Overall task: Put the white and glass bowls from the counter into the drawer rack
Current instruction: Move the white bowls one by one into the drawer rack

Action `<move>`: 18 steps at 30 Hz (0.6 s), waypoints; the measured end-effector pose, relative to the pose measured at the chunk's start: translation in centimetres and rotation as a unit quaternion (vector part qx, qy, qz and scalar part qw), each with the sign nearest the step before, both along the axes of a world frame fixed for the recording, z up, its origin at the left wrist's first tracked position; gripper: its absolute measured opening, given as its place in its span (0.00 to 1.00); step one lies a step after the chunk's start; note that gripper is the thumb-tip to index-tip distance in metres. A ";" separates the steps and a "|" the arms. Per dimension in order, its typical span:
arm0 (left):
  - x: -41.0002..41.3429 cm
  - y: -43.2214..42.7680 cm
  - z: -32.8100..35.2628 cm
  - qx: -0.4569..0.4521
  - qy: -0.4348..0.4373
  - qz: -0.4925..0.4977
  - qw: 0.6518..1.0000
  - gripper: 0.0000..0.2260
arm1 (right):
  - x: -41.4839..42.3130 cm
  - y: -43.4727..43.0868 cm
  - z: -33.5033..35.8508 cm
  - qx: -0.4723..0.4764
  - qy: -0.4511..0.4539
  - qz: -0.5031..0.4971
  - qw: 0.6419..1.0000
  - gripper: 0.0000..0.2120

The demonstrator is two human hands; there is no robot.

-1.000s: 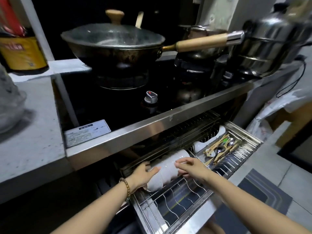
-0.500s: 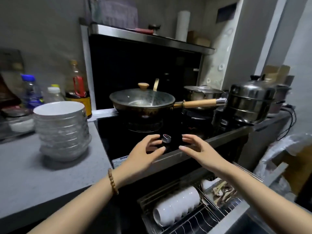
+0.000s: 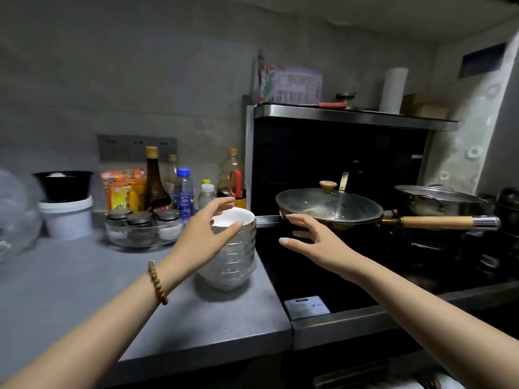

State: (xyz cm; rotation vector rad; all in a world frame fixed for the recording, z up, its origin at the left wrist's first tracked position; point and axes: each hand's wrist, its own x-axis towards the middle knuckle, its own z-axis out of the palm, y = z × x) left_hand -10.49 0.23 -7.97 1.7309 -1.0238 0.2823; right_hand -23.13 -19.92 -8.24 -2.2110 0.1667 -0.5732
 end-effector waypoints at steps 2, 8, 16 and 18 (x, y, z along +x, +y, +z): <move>1.7 1.1 -0.4 0.015 0.014 0.022 1.000 0.21 | 1.7 0.9 0.1 0.007 -0.002 0.008 1.000 0.31; 5.9 2.2 -1.5 0.045 0.056 0.078 0.994 0.26 | 6.4 1.9 0.2 0.014 0.002 0.013 1.000 0.31; 8.2 1.1 -2.8 0.083 0.095 0.047 0.991 0.27 | 10.0 2.4 -0.4 0.047 -0.002 0.037 0.998 0.26; 8.4 0.8 -2.9 0.086 0.090 0.043 0.991 0.26 | 10.3 2.2 -0.6 0.038 -0.004 0.036 0.999 0.26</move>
